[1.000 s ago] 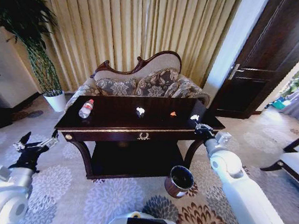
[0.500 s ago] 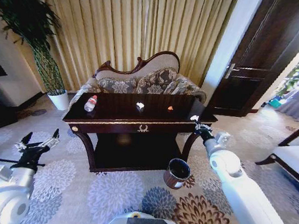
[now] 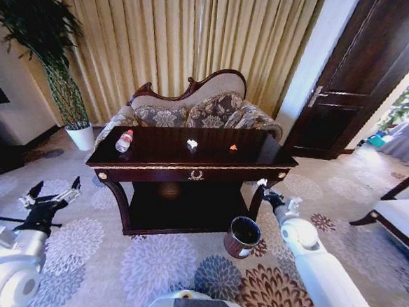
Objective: Move to the front of the table and place the trash on the table into the trash bin.
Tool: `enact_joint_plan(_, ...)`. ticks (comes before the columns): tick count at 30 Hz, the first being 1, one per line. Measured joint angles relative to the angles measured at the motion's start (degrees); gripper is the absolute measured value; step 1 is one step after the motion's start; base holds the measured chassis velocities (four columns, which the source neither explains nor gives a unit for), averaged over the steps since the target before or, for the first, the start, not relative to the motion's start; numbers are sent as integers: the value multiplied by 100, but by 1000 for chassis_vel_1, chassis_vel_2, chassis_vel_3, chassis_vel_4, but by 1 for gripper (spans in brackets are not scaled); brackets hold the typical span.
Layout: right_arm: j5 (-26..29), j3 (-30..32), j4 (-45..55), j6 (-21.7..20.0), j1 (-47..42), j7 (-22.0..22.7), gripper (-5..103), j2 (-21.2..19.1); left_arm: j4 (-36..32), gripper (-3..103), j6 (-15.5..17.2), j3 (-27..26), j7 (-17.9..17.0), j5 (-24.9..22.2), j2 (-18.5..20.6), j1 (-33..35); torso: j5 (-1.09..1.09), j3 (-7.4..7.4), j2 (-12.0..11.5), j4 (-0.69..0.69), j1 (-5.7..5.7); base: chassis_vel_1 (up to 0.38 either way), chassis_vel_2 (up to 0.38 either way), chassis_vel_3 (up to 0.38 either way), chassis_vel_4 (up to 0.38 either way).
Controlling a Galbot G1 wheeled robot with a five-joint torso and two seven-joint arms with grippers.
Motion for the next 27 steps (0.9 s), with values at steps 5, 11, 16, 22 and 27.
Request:
enact_joint_plan(5,-527,-140,-987,328,158,-221,0,301,28,100,-32,83,0,115,-57,3,1,1,-1,0,1,0,0,0,0)
enact_joint_plan(11,-1003,-242,-2155,654,495,-352,0,588,-21,100,-51,105,1,156,-128,60,1,1,0,1,0,0,0,0,0)
enact_joint_plan(16,-1272,-316,-3267,1038,869,-474,0,893,-23,100,-63,86,-2,179,-141,73,0,1,0,0,0,0,0,0,0)
enact_joint_plan(22,-1420,-327,-4007,1425,1155,-507,0,1160,-28,100,-70,36,-3,182,-154,113,0,1,0,0,0,0,0,0,0)
enact_joint_plan(27,-1467,-329,-4158,1520,1231,-522,0,1316,-40,100,-89,-28,-3,182,-164,174,0,1,0,1,0,0,0,0,0)
